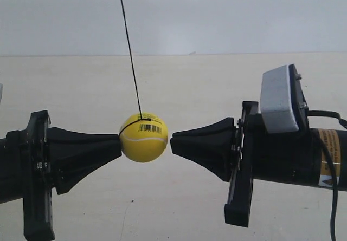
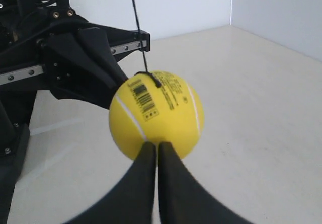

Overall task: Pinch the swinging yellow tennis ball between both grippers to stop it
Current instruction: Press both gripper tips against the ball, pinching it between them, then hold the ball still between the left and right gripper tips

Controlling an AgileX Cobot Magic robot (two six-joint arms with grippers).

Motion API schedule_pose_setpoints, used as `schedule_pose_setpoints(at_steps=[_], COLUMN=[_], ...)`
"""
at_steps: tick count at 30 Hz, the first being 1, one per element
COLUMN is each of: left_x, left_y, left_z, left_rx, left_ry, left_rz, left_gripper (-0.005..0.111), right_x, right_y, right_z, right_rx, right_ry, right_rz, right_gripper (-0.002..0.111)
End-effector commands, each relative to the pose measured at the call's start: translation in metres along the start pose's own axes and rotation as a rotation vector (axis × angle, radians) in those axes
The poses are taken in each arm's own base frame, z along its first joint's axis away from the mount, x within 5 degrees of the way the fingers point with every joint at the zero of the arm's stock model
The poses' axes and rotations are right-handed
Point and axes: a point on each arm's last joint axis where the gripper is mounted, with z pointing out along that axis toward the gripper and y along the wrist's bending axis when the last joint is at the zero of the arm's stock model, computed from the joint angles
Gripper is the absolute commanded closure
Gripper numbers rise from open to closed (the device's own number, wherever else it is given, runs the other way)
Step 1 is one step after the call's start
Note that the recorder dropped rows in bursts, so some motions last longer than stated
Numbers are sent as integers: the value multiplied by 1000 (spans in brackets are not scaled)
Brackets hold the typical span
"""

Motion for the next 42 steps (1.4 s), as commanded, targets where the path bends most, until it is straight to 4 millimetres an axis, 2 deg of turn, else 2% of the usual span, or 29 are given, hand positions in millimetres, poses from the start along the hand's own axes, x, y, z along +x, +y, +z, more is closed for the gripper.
schedule_pose_setpoints(at_steps=[1, 42], left_x=[-1, 0], left_y=[-1, -2], left_z=[1, 1], left_rx=[17, 31], left_ry=[-8, 0], left_rz=[2, 8], left_gripper=[102, 102], right_x=[-2, -3], right_y=[1, 2], right_z=[1, 1], right_rx=[-11, -28], right_ry=[-19, -25], right_rz=[-7, -8], right_gripper=[108, 108])
